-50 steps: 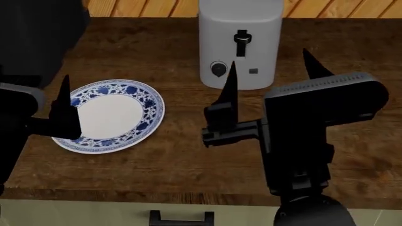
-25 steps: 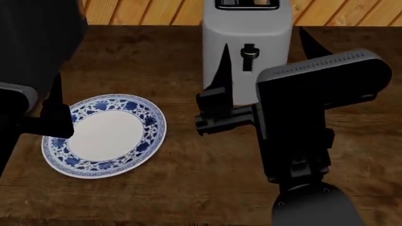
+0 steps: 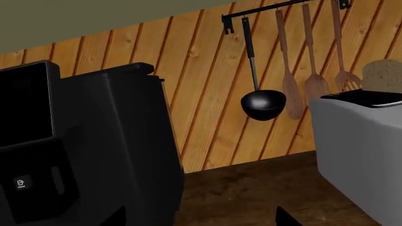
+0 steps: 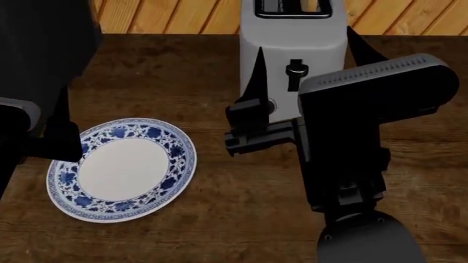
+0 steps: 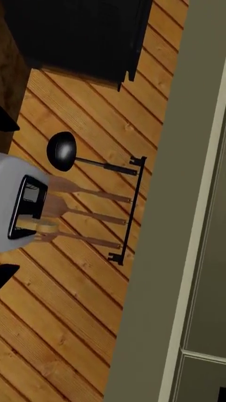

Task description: Place the toasted item on a plate.

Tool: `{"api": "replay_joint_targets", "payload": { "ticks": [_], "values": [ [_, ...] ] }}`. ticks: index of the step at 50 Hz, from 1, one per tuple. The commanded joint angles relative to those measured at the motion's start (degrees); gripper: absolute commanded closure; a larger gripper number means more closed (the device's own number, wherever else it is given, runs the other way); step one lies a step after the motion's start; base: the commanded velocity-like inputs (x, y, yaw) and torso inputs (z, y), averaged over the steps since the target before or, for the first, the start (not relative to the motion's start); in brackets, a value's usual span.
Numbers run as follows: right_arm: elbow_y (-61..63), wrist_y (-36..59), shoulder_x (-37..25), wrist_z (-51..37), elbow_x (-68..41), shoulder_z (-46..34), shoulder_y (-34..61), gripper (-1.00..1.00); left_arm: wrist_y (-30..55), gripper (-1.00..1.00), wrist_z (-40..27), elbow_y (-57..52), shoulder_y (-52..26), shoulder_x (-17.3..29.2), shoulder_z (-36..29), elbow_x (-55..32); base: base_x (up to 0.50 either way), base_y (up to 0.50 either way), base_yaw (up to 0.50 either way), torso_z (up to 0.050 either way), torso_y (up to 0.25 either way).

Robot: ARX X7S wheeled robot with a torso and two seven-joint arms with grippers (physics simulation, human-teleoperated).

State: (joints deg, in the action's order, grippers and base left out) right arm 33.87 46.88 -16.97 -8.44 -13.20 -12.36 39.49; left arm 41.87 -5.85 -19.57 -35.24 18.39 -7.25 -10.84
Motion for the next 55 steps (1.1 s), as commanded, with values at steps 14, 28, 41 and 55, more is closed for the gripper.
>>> {"api": "replay_joint_targets", "payload": {
  "ticks": [14,28,41,55],
  "values": [
    [0.1,-0.4,-0.2,0.2,-0.7,-0.6,0.8,-1.0,0.8,-1.0,-0.4,-1.0,-0.1,0.6,0.2,-0.5,0.24,0.0,0.0,0.0,0.0],
    [0.5,-0.8,-0.4,-0.2,-1.0,-0.3,0.2,-1.0,0.9,-1.0,-0.8,-1.3,0.0,0.9,0.0,-0.5,0.24,0.01,0.0,0.0,0.0],
    [0.4,-0.9,-0.7,0.1,-1.4,-0.8,1.1,-1.0,1.4,-1.0,-0.8,-1.7,-0.4,1.2,0.0,-0.9,0.24,0.01,0.0,0.0,0.001],
    [1.2,-0.6,-0.9,-0.2,-1.9,-0.8,0.8,-1.0,1.0,-1.0,-1.3,-1.8,0.3,1.4,0.2,-0.9,0.26,0.04,0.0,0.0,0.0]
  ]
}}
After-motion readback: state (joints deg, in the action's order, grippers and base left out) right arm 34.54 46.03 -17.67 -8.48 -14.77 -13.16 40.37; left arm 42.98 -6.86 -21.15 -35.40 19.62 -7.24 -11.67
